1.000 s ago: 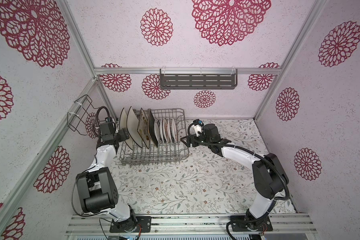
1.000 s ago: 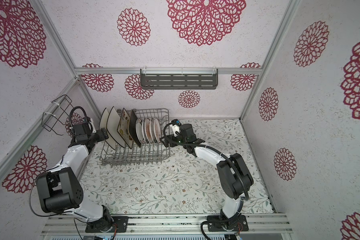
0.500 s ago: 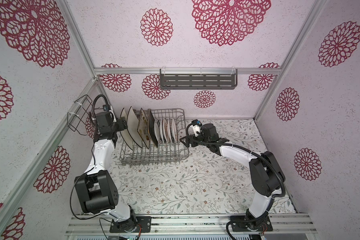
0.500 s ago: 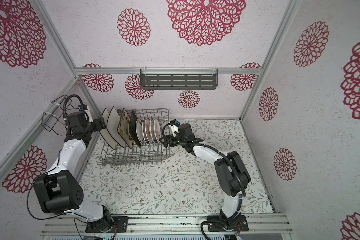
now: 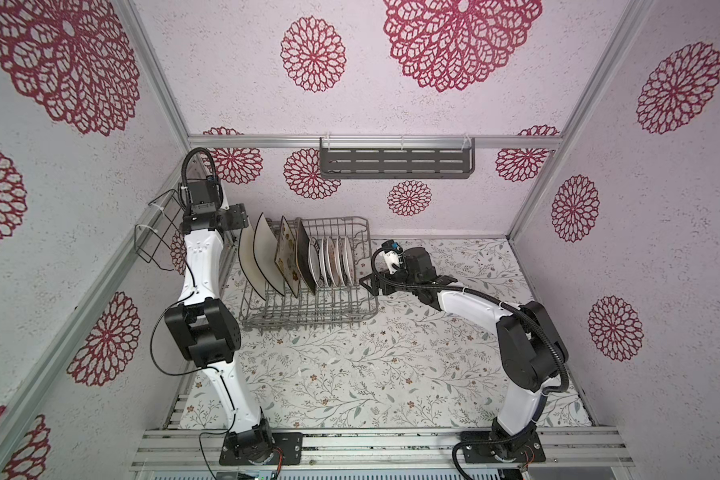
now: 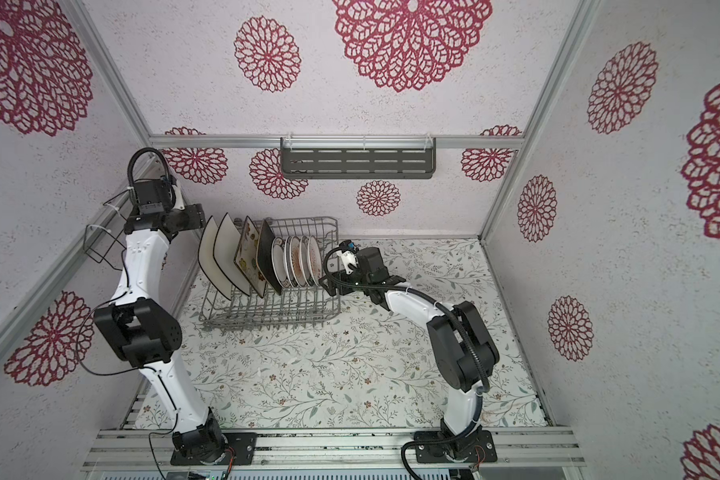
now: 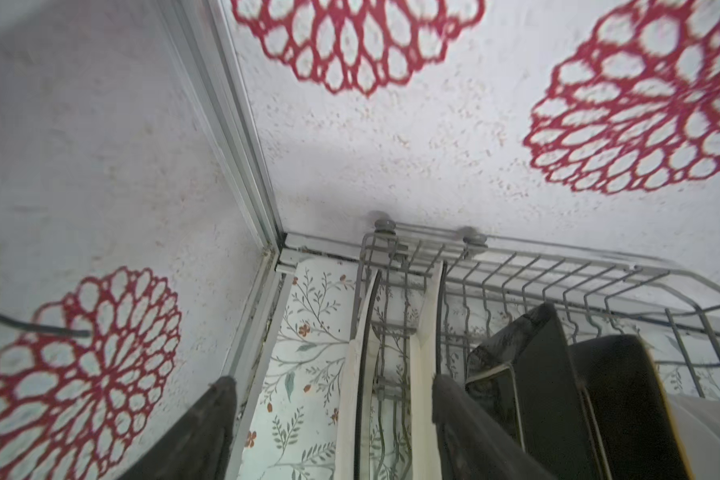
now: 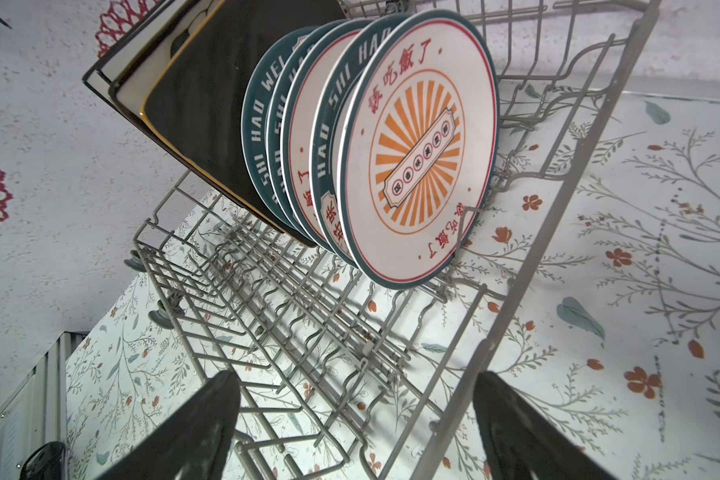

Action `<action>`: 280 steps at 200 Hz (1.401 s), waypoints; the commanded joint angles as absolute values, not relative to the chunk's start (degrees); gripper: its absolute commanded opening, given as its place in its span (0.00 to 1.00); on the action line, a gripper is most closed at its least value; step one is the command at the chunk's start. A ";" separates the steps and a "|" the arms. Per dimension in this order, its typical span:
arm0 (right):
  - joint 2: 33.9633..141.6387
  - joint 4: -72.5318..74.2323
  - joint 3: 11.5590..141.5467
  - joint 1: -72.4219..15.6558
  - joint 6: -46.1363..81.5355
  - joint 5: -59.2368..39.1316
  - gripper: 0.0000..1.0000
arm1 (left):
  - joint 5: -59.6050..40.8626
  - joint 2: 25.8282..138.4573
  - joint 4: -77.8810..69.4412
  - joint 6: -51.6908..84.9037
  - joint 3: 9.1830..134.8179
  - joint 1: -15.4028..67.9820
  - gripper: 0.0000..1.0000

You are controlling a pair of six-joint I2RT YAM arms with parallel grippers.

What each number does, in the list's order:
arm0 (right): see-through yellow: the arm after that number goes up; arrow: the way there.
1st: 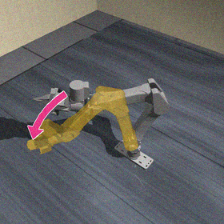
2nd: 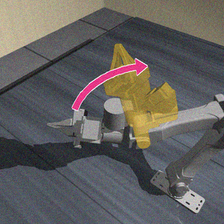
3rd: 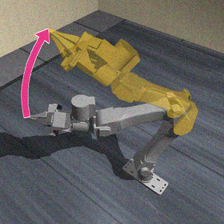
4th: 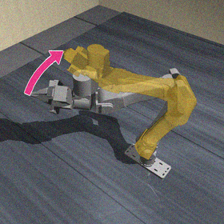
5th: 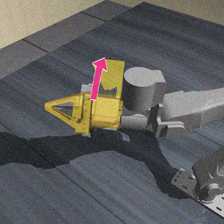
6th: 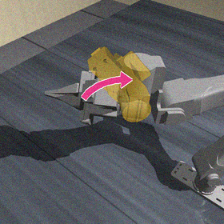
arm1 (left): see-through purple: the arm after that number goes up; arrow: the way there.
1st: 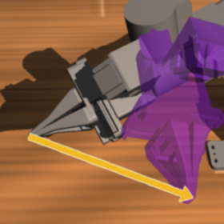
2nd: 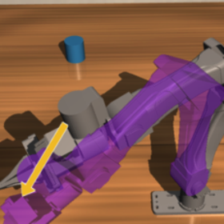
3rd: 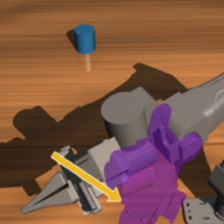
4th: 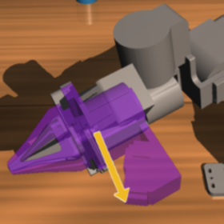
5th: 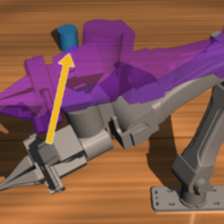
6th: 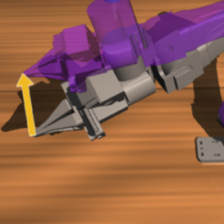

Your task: Unload the plates from the dish rack

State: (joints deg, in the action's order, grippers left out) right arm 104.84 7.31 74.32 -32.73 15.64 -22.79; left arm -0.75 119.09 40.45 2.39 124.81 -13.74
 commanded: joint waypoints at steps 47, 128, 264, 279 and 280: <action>105.70 6.90 77.28 -32.96 14.21 -23.17 0.91 | -2.48 126.12 54.53 -2.76 136.75 -12.53 0.73; 106.95 7.95 78.47 -32.99 15.62 -23.99 0.91 | -3.34 127.50 57.36 -3.59 136.34 -12.57 0.59; 107.99 7.07 79.47 -33.01 16.01 -25.09 0.91 | -6.29 130.51 59.28 -3.60 133.48 -12.40 0.42; 107.97 6.77 79.66 -33.01 15.84 -24.69 0.91 | -6.26 130.89 59.33 -3.78 133.30 -12.32 0.41; 108.00 6.77 79.64 -32.98 15.79 -24.70 0.91 | -6.29 130.92 59.33 -3.78 133.27 -12.36 0.41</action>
